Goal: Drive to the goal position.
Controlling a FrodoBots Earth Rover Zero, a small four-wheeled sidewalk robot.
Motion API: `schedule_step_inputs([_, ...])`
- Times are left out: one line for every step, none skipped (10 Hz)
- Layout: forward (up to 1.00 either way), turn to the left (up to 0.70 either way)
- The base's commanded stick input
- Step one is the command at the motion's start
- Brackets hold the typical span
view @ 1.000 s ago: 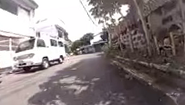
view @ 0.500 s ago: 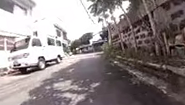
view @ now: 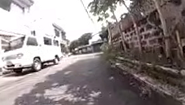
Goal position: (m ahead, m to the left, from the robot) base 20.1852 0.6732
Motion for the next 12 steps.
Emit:
schedule_step_inputs([0.7,0.02])
schedule_step_inputs([0.7,0.02])
schedule_step_inputs([0.7,0.02])
schedule_step_inputs([0.7,0.02])
schedule_step_inputs([0.7,0.03])
schedule_step_inputs([0.7,0.07])
schedule_step_inputs([0.7,0.26])
schedule_step_inputs([0.7,0.23])
schedule_step_inputs([0.7,0.08])
schedule_step_inputs([0.7,0.01])
schedule_step_inputs([0.7,0.0])
schedule_step_inputs([0.7,0.0])
